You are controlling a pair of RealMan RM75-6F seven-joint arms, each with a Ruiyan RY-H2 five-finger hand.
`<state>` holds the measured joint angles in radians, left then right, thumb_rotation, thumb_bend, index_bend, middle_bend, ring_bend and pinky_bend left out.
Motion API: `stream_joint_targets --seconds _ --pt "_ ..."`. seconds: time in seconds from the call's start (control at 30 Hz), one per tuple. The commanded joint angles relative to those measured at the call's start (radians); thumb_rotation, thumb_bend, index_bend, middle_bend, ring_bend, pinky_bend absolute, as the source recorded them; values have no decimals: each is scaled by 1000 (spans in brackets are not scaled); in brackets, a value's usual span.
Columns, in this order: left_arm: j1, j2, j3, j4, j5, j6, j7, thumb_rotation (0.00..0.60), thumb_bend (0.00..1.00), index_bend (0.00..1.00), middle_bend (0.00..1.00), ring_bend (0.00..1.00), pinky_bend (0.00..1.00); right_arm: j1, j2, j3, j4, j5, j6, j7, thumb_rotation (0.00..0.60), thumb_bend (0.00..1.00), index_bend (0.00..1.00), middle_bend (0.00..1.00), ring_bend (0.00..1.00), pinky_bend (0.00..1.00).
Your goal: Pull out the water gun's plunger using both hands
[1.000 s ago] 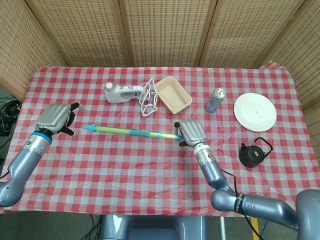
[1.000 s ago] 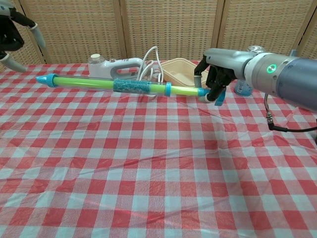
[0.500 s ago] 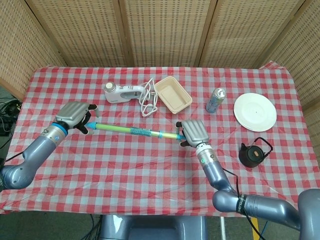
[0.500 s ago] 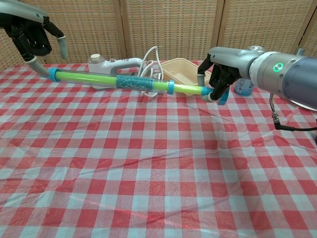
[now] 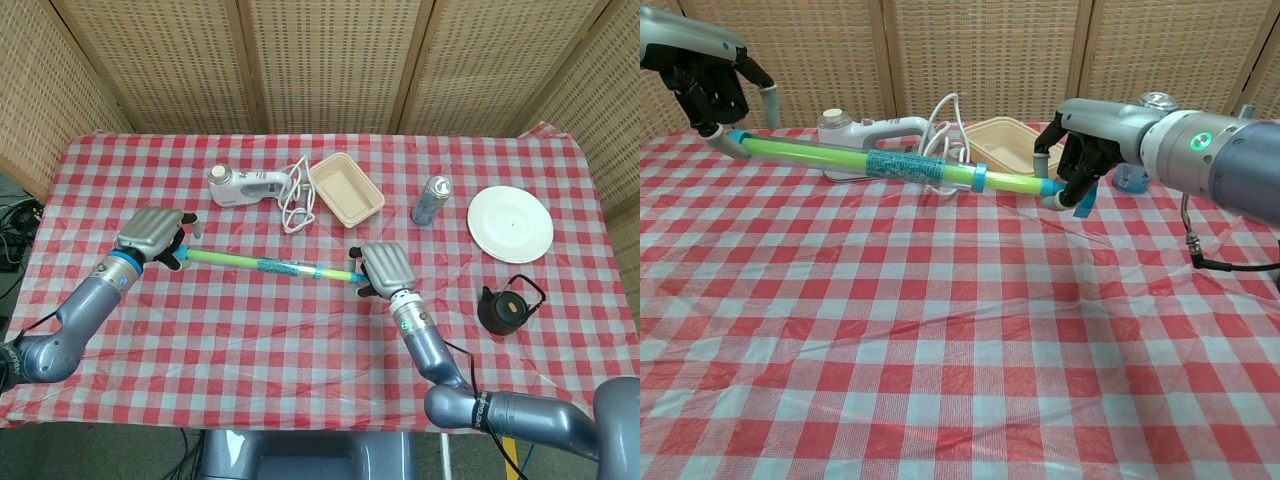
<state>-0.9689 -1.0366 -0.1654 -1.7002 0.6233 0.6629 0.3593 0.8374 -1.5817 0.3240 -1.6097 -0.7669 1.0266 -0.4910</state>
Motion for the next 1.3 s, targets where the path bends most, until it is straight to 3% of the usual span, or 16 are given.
stream_joint_targets --seconds 0.03,0.33,0.63,0.77,0.9,1.3 --pt "-7 -15 12 -5 5 27 11 600 222 420 781 710 579 -2 -3 -3 5 -3 4 11 600 517 790 1000 1000 584" --pt "-14 -42 21 -12 3 64 2 600 223 448 781 710 579 -5 0 -12 13 -6 9 27 600 518 791 1000 1000 584" --pt "-15 -55 32 -13 10 76 -15 600 241 572 781 710 579 -8 2 -24 15 -10 13 39 600 519 791 1000 1000 584" --pt "-16 -58 35 -10 6 76 -24 600 244 586 781 710 579 -11 3 -27 13 -9 15 45 600 519 791 1000 1000 584" --pt "-15 -64 39 -6 9 84 -27 600 335 594 782 710 579 -15 8 -27 8 -7 16 56 600 520 791 1000 1000 584" --pt "-3 -60 48 -16 10 119 -35 600 339 616 788 714 579 -28 29 -27 2 -4 18 84 600 520 791 1000 1000 584"
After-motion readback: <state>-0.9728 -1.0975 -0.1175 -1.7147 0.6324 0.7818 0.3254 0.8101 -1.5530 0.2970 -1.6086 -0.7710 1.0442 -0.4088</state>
